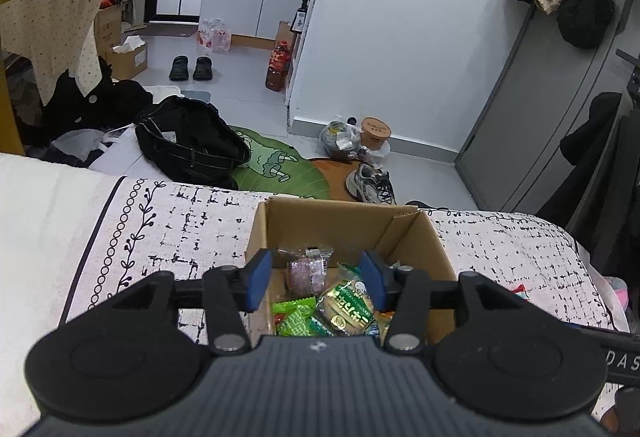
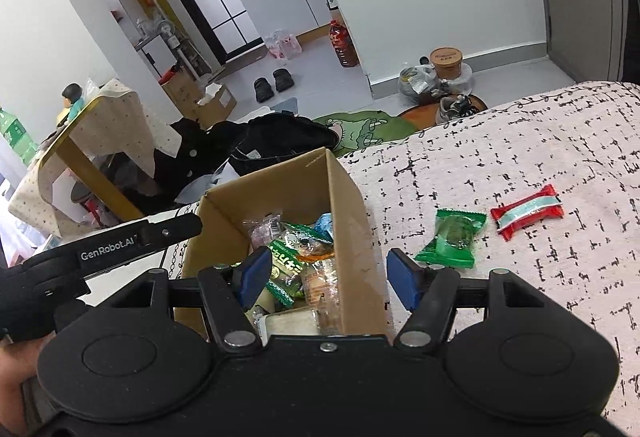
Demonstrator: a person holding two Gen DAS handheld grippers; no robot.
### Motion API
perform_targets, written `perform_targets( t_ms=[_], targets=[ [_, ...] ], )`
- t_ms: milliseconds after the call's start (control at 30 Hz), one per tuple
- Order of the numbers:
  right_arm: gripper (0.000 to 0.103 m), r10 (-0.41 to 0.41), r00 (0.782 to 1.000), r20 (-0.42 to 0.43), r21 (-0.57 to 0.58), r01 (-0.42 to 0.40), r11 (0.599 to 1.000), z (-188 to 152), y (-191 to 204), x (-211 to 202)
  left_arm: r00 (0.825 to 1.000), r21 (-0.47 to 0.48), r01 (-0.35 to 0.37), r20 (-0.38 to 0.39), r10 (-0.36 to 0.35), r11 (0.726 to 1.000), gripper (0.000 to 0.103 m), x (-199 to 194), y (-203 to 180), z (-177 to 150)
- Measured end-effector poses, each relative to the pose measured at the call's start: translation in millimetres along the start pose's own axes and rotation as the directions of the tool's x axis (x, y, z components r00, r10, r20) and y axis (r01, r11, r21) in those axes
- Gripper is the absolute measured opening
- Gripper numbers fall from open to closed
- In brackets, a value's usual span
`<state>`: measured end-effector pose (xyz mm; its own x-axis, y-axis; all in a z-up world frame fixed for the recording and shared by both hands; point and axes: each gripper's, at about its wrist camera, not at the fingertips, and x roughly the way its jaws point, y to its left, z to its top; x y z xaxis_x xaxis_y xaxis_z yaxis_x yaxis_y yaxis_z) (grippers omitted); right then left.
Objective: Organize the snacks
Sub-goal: 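Carry the green candy into the box with the left tool while the right tool drops the bread packet in, then withdraw both open tools from the box toward the green and red packets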
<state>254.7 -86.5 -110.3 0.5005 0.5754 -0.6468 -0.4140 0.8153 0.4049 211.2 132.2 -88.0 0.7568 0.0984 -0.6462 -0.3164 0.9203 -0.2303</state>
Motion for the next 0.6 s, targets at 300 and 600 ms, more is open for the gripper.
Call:
perform_targets(
  t_ms=[300,600],
  targets=[
    [0.069,-0.033,0.999,0.0,0.024,0.033,0.999,-4.5,-21.8,-12.6,1.0,0.018,0.005,-0.024,-0.004,1.0,0.071,-5.2,-12.7,-4.4],
    [0.081,-0.068,0.997,0.022,0.02,0.067,0.998,-0.6,-44.2,-29.9,0.998,0.037,0.009,-0.055,-0.007,0.999,0.08,-7.1,-36.5,-14.6]
  ],
)
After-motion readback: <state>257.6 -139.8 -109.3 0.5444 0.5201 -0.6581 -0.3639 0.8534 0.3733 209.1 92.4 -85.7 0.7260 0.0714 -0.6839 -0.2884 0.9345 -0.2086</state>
